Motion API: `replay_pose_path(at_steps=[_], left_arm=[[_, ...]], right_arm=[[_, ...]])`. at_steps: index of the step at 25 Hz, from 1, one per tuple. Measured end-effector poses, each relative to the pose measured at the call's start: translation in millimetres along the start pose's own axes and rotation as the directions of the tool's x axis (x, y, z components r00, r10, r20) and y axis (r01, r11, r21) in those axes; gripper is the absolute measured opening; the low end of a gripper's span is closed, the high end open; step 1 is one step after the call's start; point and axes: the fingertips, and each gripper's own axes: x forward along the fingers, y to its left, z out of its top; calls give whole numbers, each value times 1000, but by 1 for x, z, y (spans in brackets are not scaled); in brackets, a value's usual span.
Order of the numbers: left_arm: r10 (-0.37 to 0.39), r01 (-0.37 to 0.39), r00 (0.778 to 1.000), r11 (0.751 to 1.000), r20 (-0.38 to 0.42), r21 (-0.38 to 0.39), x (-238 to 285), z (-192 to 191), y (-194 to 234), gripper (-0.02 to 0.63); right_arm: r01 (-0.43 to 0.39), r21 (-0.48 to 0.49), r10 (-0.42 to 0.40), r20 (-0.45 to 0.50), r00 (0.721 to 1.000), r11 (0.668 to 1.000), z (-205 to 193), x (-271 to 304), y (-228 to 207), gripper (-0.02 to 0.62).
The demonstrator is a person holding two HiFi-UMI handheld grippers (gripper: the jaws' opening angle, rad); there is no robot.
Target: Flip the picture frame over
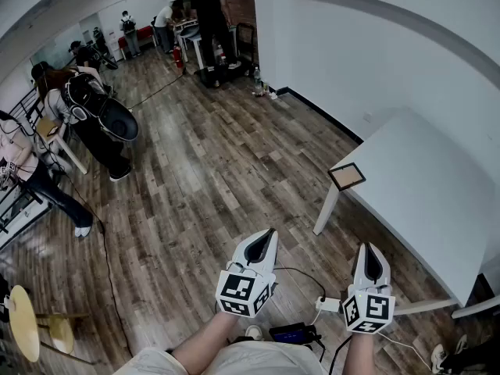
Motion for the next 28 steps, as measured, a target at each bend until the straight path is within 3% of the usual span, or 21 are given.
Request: replay_pose_path(at_steps=[14, 28], left_arm=[[7, -7, 1000, 1000, -3, -1, 6, -2, -3, 2], [10, -10, 1000, 1000, -15, 1, 24, -10, -49, 2]], right_arm=[[-15, -3, 15, -14, 1000, 1000, -6, 4, -3, 23], [-54, -23, 53, -61, 997, 998, -19, -8, -39, 25]])
